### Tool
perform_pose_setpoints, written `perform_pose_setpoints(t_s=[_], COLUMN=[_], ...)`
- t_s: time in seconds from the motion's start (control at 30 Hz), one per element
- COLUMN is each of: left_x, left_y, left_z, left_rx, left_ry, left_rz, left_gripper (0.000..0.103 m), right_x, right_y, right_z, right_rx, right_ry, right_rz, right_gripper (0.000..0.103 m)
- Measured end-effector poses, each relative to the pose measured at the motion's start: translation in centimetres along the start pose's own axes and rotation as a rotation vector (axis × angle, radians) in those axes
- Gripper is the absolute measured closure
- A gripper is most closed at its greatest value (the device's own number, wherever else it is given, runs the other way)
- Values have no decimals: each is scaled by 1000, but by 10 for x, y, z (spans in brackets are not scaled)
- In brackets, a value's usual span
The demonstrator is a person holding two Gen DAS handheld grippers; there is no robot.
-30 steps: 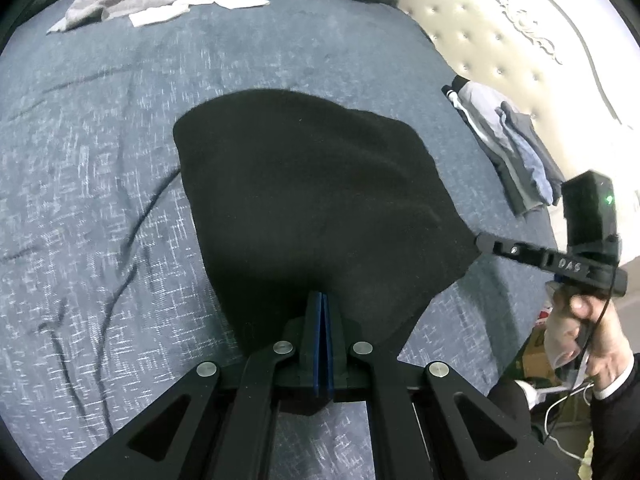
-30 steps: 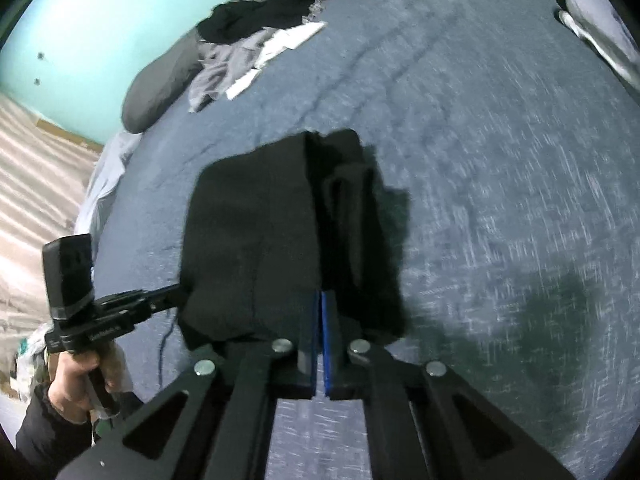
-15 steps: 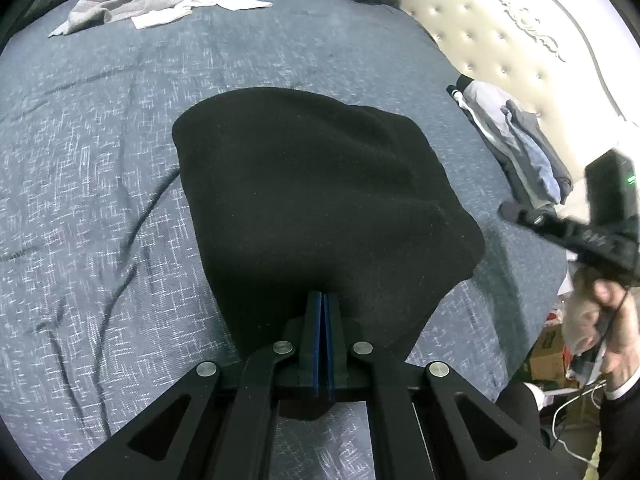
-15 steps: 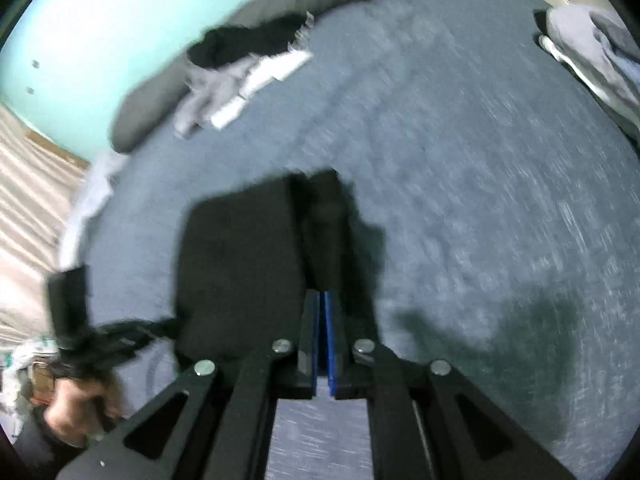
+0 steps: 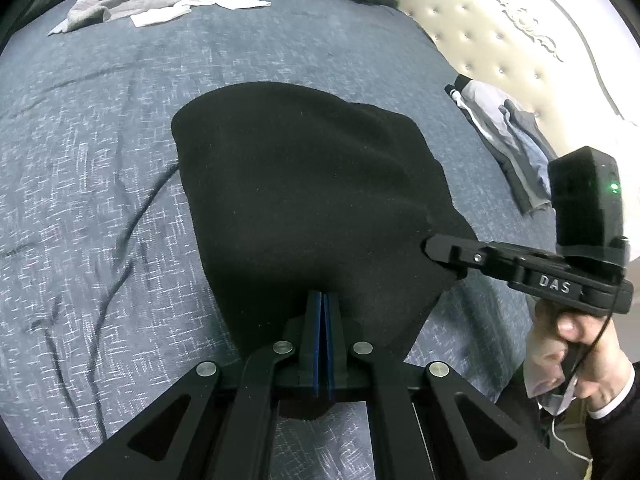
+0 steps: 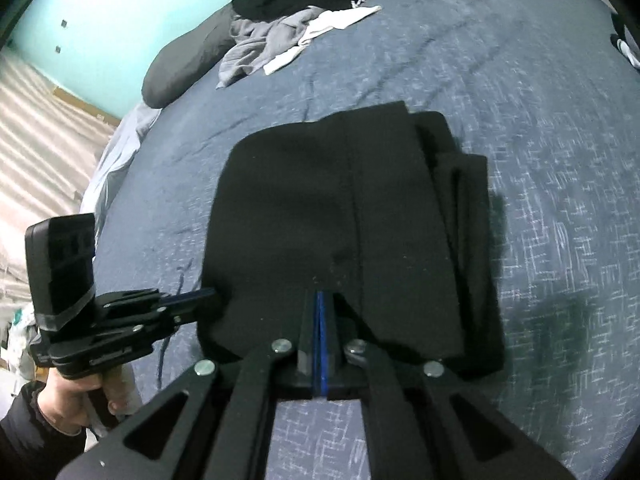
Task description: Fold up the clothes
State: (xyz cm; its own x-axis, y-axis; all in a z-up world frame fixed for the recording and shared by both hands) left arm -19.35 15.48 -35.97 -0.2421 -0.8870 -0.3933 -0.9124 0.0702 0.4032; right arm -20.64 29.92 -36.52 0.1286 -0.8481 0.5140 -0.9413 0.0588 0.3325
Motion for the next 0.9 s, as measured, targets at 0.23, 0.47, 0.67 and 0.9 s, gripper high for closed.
perform_pose_setpoints(t_s=[0.23,0.47,0.67,0.9], left_x=[-2,-3,-2,-7], left_y=[-5,-3,-4,-4], left_z=[5,0,5,15], left_rx=[3,-1,2,11], left_ry=[-8,13,16,31], left_rz=[5,30,21,43], left_gripper=[102,102,102,102], right_x=[-18,-12,-12,-39], right_y=[0,29,49,47], right_z=[-1,-31,-19,4], right_rx=[-11,-116,-96,-77], right_ry=[-32,-23,-45,-87], right_rz=[12,6,-17,33], right_gripper=[103,102,102,103])
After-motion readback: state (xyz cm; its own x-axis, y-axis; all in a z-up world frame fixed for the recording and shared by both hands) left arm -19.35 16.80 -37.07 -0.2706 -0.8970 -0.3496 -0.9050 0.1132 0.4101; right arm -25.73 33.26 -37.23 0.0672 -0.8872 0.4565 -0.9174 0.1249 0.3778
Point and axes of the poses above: each gripper's, at about its wrist camera, not at the fingertips, and z roughly the way its jaws point, x to its left, y to its top, the point moved 6 cm from there along z, roughly the way its jaws point, and after that the axes turned 4 degrees about z, right-handed, at the moved point
